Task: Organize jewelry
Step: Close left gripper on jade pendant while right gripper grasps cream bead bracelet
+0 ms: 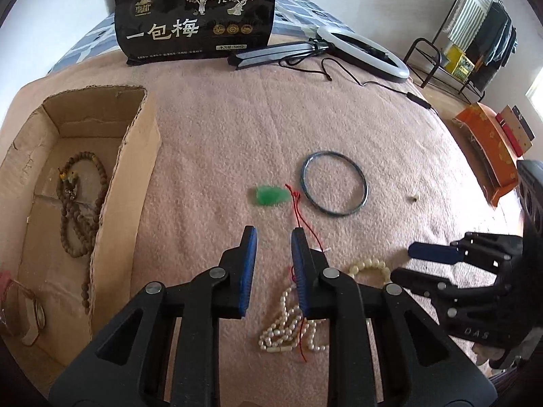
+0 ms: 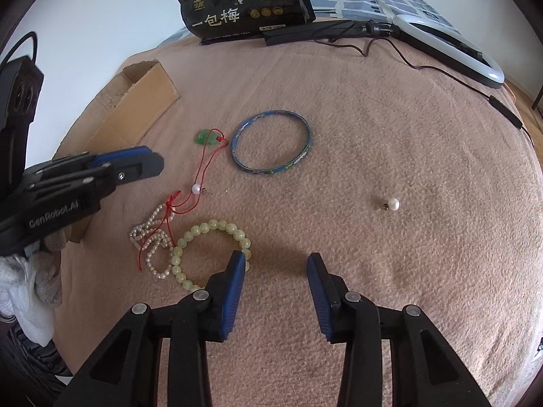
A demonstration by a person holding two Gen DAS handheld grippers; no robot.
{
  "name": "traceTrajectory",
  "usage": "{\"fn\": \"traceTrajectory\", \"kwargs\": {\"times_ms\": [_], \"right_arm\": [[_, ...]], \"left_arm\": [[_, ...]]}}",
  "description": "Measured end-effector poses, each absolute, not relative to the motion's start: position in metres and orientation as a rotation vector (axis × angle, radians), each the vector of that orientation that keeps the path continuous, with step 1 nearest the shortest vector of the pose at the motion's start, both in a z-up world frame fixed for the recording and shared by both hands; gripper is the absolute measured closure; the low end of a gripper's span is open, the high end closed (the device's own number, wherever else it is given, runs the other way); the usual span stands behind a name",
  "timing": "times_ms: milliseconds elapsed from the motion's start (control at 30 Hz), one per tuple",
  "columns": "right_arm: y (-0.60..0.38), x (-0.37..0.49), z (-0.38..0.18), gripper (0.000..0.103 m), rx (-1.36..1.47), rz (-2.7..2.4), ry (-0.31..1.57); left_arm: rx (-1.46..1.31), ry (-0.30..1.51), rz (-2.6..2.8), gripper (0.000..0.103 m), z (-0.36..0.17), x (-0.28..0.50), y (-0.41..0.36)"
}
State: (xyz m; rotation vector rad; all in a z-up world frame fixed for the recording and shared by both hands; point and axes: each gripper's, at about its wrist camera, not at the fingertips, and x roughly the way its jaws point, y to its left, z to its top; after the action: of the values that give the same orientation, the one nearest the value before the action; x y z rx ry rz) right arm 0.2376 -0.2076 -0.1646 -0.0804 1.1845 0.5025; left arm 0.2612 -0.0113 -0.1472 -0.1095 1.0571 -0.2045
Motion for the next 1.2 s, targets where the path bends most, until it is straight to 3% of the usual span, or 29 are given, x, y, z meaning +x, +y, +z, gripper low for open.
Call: {"fn": "traceTrajectory", "kwargs": {"times_ms": [100,200,233,700,867,967,1033,1100,1200], "right_arm": [[-0.207,0.237,-0.164,0.064,-0.082,0.508,1.182],[-0.204,0.235,-0.165,0.064,-0.091,0.516,1.181],[-0.204,0.234,-0.165,0.064,-0.096,0.518,1.18],[-0.195,0.234,-0.168,0.063,-0.116,0.515,1.164],[-0.184,0.233,-0.17,0.062,-0.173,0.515,1.154],[-0.178,0.232,-0.171,0.071,-0.212,0.505,1.144],[-0.177,0.232,-0.17,0.087,-0.225,0.508,1.137],[-0.177,0.232,-0.169,0.096,-0.22,0.512,1.135],[-0.181,0.233,-0.168,0.097,-0.193,0.518,1.136]], "left_arm": [[-0.082,1.059,-0.199,0.082,-0.152,0.275,-0.018],[-0.098,1.075,-0.194,0.065,-0.16,0.286,-0.02],[-0.105,1.071,-0.191,0.064,-0.161,0.287,-0.02],[-0.057,1.06,-0.186,0.064,-0.182,0.3,-0.032],[-0.024,1.04,-0.188,0.072,-0.185,0.296,-0.032],[-0.016,1.037,-0.187,0.072,-0.185,0.297,-0.034],[-0.004,1.031,-0.185,0.072,-0.184,0.296,-0.035],[-0.007,1.03,-0.186,0.072,-0.183,0.295,-0.034],[-0.019,1.027,-0.185,0.072,-0.18,0.295,-0.032]]}}
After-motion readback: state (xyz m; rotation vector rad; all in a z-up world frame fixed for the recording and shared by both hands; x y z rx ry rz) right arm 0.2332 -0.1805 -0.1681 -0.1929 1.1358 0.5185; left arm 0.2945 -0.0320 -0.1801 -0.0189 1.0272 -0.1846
